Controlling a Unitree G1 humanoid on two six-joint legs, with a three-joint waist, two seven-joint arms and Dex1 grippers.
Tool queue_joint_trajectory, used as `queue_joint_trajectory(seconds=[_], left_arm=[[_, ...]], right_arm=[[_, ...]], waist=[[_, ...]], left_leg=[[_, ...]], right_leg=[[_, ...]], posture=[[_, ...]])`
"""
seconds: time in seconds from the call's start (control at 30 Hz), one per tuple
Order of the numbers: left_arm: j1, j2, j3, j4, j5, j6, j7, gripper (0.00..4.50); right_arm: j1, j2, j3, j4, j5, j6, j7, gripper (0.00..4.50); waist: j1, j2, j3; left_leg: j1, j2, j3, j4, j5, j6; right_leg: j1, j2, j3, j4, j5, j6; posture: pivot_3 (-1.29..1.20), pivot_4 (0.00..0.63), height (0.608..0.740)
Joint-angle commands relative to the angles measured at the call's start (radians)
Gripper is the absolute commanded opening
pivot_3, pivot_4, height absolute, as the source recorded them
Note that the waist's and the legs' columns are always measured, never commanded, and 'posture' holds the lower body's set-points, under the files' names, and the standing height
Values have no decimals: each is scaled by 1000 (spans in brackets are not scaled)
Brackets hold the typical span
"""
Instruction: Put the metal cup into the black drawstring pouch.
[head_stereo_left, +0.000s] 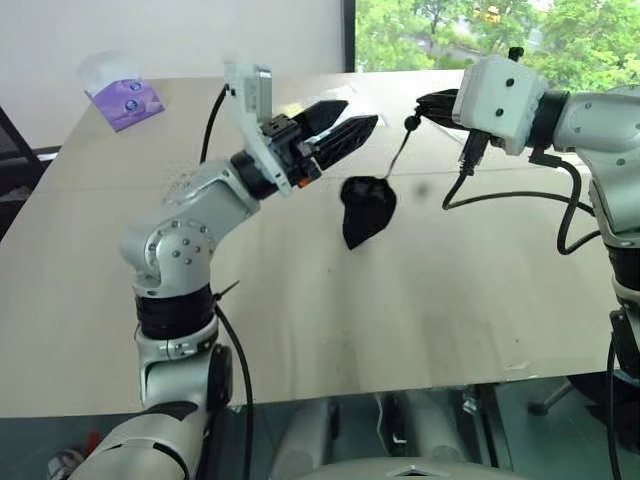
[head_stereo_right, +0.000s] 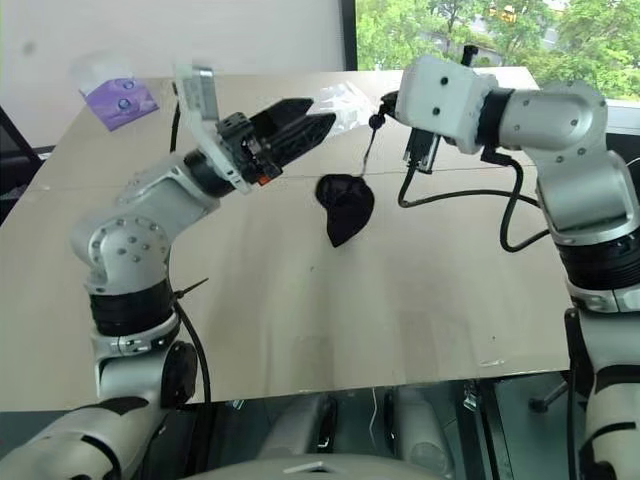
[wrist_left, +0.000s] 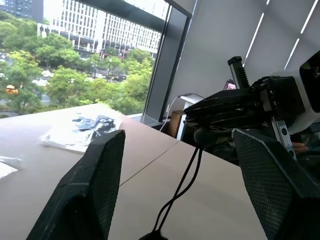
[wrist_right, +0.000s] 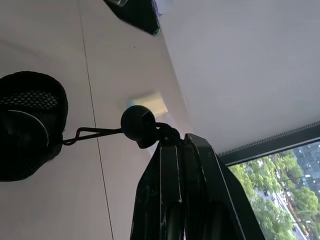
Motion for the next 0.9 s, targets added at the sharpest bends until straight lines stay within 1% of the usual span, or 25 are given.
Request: queue_joint_trajectory(seconds=[0.03,0.13,0.4,0.63,0.7,0.73,0.83,0.87,0.9], left_arm=[[-43,-38,-31,-9,2,-42,0,3607],[-48,-72,-52,0,14,-54,8,3607],[-59,-93,-105,49,39,-66,-25,3607],[-67,-119,-126,72,54,-75,-31,3607],[-69,-125,-122,73,46,-73,-30,3100],[-70,-125,-122,72,45,-71,-31,2765],[-68,-122,-122,69,42,-64,-37,1280],[-65,-120,-123,70,44,-64,-40,914],[-63,-119,-123,72,46,-64,-43,842]], right_arm=[[-6,-3,-35,-45,18,-26,15,0],[1,-12,-36,-56,18,-35,28,0],[18,-28,-45,-73,8,-43,21,0],[20,-31,-48,-83,2,-36,14,0],[21,-32,-49,-86,1,-32,12,0],[24,-33,-50,-87,1,-30,11,0],[32,-38,-53,-91,-3,-25,9,0],[35,-40,-54,-91,-5,-24,8,0],[37,-41,-55,-92,-6,-23,8,0]], waist=[[4,0,0],[5,0,0],[3,0,0],[3,0,0],[3,0,0],[3,0,0],[4,0,0],[4,0,0],[3,0,0]], left_leg=[[0,0,0,0,0,0],[-1,0,0,1,0,0],[0,0,0,0,0,0],[0,0,0,0,0,0],[0,0,0,0,0,0],[0,0,0,0,0,0],[0,0,0,0,0,0],[-1,0,0,0,0,0],[-1,0,0,0,0,0]], right_leg=[[0,0,0,0,0,0],[0,0,0,0,0,0],[0,0,0,0,0,0],[0,0,0,0,0,0],[0,0,0,0,0,0],[0,0,0,0,0,0],[0,0,0,0,0,0],[0,0,0,0,0,0],[0,0,0,0,0,0]], posture=[[0,150,740],[0,150,740],[0,150,740],[0,150,740],[0,150,740],[0,150,740],[0,150,740],[0,150,740],[0,150,740]])
